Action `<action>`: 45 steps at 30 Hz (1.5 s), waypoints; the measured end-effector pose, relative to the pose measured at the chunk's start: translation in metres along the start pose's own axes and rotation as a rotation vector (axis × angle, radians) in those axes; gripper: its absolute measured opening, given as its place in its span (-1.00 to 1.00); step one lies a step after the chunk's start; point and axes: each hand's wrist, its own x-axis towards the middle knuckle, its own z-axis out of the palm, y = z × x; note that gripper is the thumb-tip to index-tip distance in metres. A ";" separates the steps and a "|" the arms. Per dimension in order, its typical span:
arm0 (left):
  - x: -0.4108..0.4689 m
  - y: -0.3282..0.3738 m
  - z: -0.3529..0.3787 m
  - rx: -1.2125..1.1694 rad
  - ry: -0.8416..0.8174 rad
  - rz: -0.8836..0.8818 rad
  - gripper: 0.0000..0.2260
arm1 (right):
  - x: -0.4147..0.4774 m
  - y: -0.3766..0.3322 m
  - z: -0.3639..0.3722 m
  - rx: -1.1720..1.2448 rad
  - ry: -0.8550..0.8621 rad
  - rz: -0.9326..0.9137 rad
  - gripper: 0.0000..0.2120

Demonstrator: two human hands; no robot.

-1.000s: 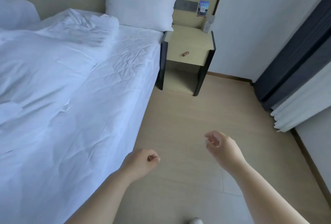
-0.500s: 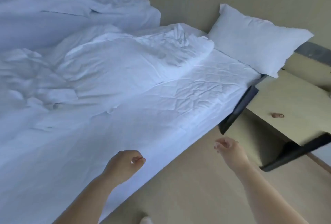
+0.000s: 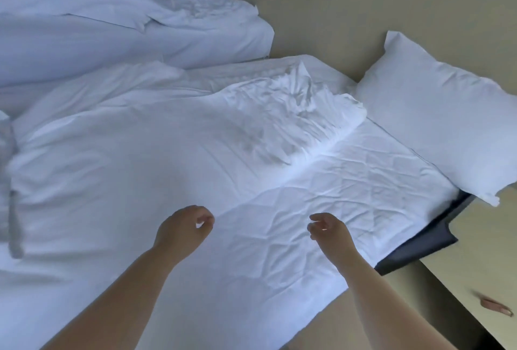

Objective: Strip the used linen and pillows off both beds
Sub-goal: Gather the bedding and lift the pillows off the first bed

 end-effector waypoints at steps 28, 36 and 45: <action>0.357 0.202 0.174 -0.405 0.405 -0.613 -0.85 | 0.525 0.009 -0.177 0.295 -0.059 0.219 -0.48; 0.377 0.174 0.227 0.257 -0.016 -0.689 -0.32 | 0.600 0.008 -0.175 0.588 -0.057 0.420 -0.23; 0.382 0.159 0.238 0.346 -0.143 -0.673 -0.35 | 0.647 -0.007 -0.154 0.686 0.242 0.583 -0.32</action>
